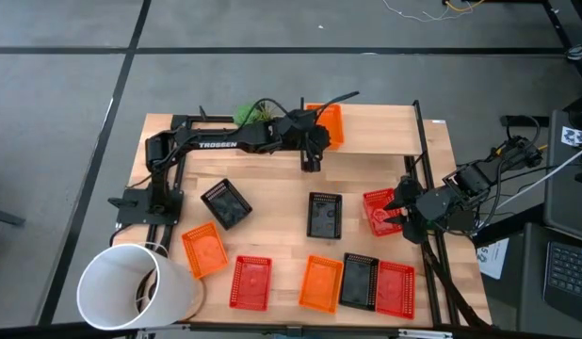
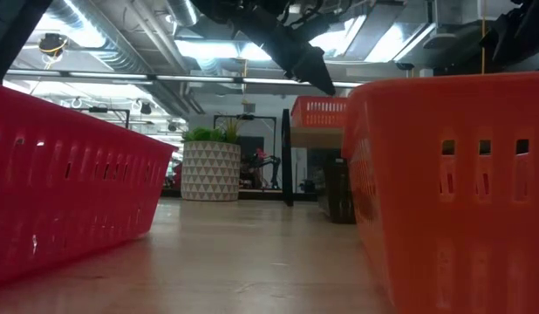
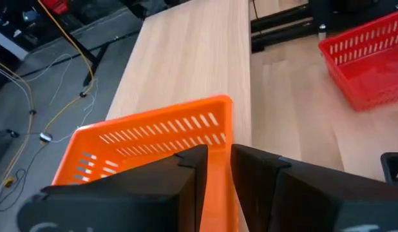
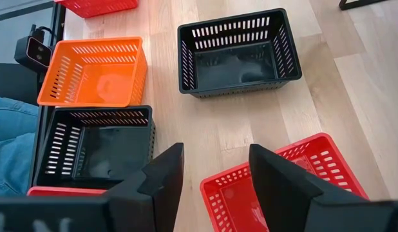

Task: Stack baskets on shelf by color
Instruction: Put the top orange bin on the shelf, then move the top left black bin

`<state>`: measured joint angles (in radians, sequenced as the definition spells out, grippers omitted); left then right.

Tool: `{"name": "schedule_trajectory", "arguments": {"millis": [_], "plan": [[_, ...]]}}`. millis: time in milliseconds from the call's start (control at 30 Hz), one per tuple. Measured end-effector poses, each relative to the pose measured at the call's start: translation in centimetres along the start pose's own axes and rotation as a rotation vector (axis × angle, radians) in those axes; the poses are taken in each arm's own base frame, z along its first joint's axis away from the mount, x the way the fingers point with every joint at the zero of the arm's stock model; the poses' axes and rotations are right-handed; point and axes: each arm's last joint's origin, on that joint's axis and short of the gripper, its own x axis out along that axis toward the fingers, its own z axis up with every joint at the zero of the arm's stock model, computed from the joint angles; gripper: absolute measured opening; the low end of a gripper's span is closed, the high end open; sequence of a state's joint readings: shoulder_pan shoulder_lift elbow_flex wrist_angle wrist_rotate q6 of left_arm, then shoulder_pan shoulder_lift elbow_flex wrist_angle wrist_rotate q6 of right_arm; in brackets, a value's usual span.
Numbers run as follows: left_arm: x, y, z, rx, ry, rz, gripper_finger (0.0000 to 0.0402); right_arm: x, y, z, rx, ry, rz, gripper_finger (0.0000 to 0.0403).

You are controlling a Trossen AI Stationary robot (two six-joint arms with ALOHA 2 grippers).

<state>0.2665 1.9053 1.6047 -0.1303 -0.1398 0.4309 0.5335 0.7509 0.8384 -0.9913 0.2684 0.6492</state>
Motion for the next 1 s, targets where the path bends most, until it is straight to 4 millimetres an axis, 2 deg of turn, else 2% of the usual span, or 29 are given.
{"name": "schedule_trajectory", "arguments": {"millis": [300,500,633,733,833,1000], "plan": [[-0.1,-0.8,0.3,0.010,0.003,-0.011,0.0063,0.0,0.0,0.0,0.000,0.001,0.000,0.0178],[-1.5,-1.5,1.6,0.017,-0.001,0.062,0.0063,0.0,0.0,0.0,0.000,0.001,-0.001,0.0178],[-3.4,-3.0,3.3,0.033,-0.012,0.110,0.0062,0.0,0.0,0.0,0.000,0.002,-0.002,0.0178],[-5.4,-4.3,4.3,0.053,-0.002,0.081,0.0061,0.0,0.0,0.0,0.000,0.004,-0.003,0.0178],[-8.0,-5.1,4.4,0.043,0.092,0.050,0.0071,0.0,0.0,0.0,0.000,0.004,-0.003,0.0178],[-12.2,-5.7,3.8,-0.034,0.264,0.073,0.0116,0.0,0.0,0.0,-0.001,0.004,-0.003,0.0178]]}}
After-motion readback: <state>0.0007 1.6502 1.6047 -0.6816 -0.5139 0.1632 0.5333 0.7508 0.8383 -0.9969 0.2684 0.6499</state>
